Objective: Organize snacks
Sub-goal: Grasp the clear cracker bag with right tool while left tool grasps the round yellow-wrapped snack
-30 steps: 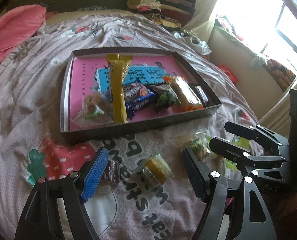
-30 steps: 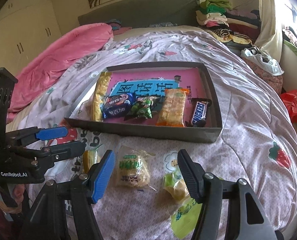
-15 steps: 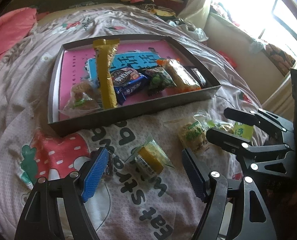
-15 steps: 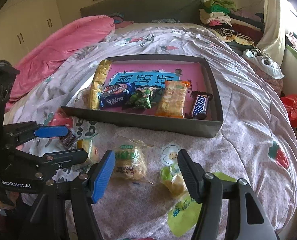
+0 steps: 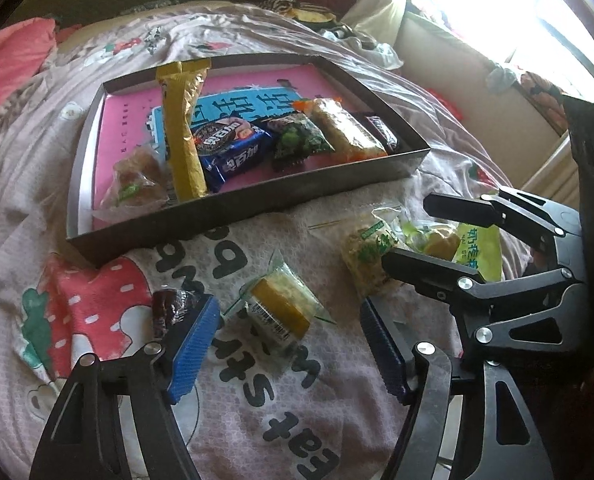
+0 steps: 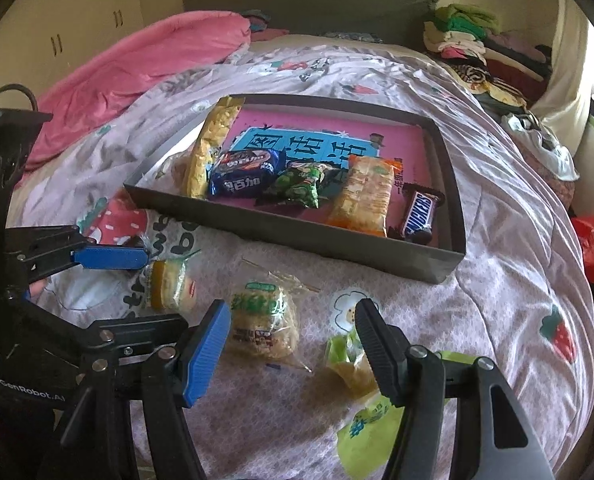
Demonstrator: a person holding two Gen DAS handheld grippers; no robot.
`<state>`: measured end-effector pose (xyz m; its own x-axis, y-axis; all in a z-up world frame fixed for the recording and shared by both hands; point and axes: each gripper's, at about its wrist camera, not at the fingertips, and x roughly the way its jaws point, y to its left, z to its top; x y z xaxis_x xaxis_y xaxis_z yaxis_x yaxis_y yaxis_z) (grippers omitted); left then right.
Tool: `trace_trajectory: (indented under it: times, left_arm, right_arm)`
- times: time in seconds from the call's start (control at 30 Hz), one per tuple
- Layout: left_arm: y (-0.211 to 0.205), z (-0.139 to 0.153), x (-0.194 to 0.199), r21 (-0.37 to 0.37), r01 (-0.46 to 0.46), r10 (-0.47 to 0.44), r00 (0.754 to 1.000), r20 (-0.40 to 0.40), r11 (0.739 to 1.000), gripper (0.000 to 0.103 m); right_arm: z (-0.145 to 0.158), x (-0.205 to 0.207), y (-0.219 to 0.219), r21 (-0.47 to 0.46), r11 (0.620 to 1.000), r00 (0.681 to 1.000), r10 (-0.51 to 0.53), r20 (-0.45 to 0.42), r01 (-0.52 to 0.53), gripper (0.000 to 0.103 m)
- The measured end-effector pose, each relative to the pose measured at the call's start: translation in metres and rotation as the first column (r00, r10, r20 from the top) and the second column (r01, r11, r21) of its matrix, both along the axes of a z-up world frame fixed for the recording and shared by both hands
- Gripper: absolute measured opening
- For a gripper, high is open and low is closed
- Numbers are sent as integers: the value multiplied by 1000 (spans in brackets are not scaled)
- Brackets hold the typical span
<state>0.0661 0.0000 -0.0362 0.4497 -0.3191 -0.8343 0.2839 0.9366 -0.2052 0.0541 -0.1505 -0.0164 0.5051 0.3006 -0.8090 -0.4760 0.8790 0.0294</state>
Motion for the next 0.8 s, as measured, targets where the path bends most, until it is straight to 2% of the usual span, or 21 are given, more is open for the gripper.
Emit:
trace_trajectory:
  times: [0.33,0.57,0.7,0.77,0.8]
  left_arm:
    - [-1,-7,5,5,-3,3,1000,-9,1000,64]
    - [3,-10,8,-11,-12,12,1000,-15,1000,56]
    - [4,-12,9,-14,-12,12,1000,-19,1000,55]
    - [5,-13,10,-19,-15,14,1000,-22,1000,55]
    - [4,-13,11,-22,-15,14,1000,-22,1000,55]
  right_arm:
    - [-9,18,17,-75,990,991,110,-77,-116,64]
    - [-18,32,27,-57,985,974,153,-167,-164,64]
    - [-23,36,29,-34,982,960,172,-221,-184,58]
    - [-26,37,29,-9,982,954,182,-240,-189,53]
    - [-26,35,29,5,981,952,191,-241,-196,46]
